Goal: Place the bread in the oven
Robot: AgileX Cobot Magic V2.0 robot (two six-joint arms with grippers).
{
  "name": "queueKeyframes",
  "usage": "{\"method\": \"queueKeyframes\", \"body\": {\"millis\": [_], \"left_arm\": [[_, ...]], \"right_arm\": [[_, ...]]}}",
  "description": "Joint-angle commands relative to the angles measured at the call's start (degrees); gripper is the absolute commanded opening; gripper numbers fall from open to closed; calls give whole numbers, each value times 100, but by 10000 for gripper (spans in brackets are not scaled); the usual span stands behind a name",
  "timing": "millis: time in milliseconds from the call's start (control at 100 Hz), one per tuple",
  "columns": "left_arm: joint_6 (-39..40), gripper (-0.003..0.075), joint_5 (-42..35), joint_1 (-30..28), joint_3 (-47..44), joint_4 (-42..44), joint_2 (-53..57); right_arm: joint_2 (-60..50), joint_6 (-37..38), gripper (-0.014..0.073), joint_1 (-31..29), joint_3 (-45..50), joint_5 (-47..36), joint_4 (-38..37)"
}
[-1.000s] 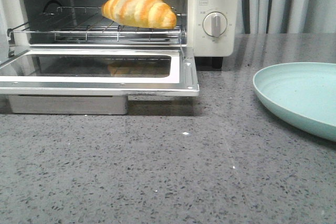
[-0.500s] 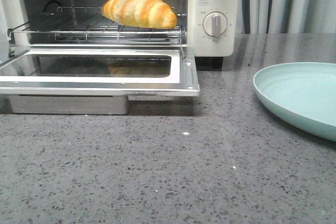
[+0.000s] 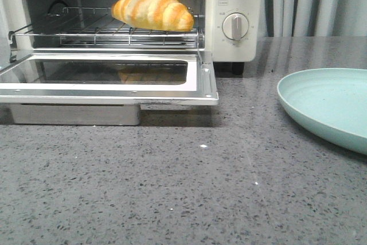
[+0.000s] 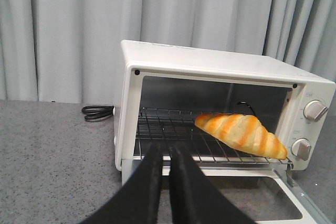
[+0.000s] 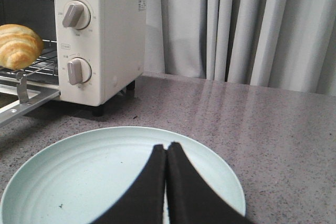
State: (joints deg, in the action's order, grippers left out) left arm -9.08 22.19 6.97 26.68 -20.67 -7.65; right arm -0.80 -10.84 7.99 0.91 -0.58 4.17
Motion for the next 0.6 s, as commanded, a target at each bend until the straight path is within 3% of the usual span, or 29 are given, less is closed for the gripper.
{"method": "queueKeyframes", "body": {"millis": [0, 90, 590], "left_arm": [[57, -20, -416, -15, 140, -90, -74], [57, -20, -416, -15, 140, -90, -74], [57, -20, -416, -15, 140, -90, -74]], "right_arm": [[-108, 429, -44, -42, 53, -427, -417], [-108, 1232, -44, -42, 53, -427, -1165], [-108, 851, -44, -42, 53, -414, -867]]}}
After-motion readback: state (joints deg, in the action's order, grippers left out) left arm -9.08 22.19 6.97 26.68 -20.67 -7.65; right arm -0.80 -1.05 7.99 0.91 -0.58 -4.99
